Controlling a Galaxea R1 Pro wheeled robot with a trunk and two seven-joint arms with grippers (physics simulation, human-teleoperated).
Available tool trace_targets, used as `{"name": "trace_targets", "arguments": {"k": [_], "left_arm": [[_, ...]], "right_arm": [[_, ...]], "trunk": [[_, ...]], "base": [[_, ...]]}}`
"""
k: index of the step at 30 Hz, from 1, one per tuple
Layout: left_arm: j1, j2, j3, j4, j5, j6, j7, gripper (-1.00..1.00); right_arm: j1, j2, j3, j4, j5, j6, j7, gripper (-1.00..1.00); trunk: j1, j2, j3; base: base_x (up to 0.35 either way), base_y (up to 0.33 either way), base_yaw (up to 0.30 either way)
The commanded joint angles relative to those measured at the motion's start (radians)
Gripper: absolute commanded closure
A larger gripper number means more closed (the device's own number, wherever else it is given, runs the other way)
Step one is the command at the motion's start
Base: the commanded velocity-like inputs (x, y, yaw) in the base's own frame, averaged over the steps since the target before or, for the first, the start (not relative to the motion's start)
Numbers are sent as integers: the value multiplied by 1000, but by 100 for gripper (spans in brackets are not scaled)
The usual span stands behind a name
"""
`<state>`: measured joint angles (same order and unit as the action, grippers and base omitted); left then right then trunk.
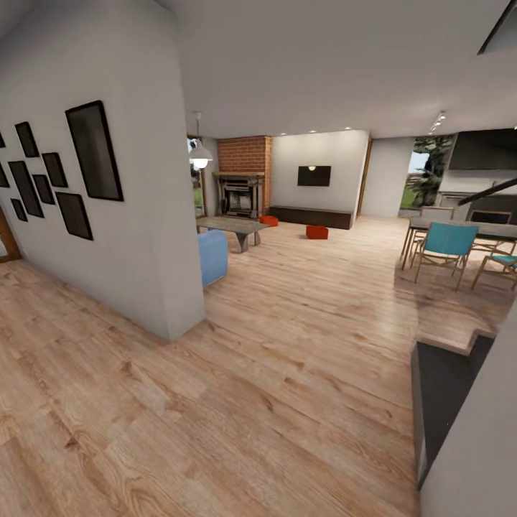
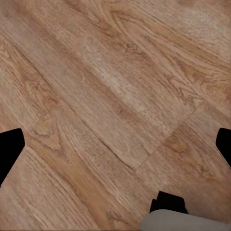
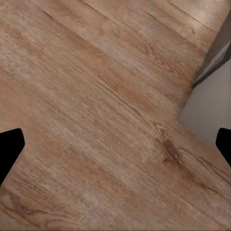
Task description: Move the two storage containers from the living room to the garage. In the garage, place one container on the floor and stack the other container on top of it (either order is fine).
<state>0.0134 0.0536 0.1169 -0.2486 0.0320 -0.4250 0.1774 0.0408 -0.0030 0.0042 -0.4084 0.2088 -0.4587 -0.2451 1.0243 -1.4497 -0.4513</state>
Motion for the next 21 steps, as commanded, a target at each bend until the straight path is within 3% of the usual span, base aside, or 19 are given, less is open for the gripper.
{"name": "trace_targets", "arguments": {"k": [1, 6, 21], "left_arm": [[0, 0, -1, -1, 3, -1, 1, -100], [0, -1, 0, -1, 3, -1, 1, -100], [0, -3, 0, -1, 3, -1, 1, -100]], "right_arm": [[0, 0, 0, -1, 11, 2, -8, -100], [0, 0, 0, -1, 11, 2, -8, -100], [-1, 0, 0, -1, 11, 2, -8, -100]], "trunk": [[1, 0, -1], [1, 0, -2], [1, 0, -15]], "base": [[311, 13, 0], [312, 4, -63], [313, 4, -178]]}}
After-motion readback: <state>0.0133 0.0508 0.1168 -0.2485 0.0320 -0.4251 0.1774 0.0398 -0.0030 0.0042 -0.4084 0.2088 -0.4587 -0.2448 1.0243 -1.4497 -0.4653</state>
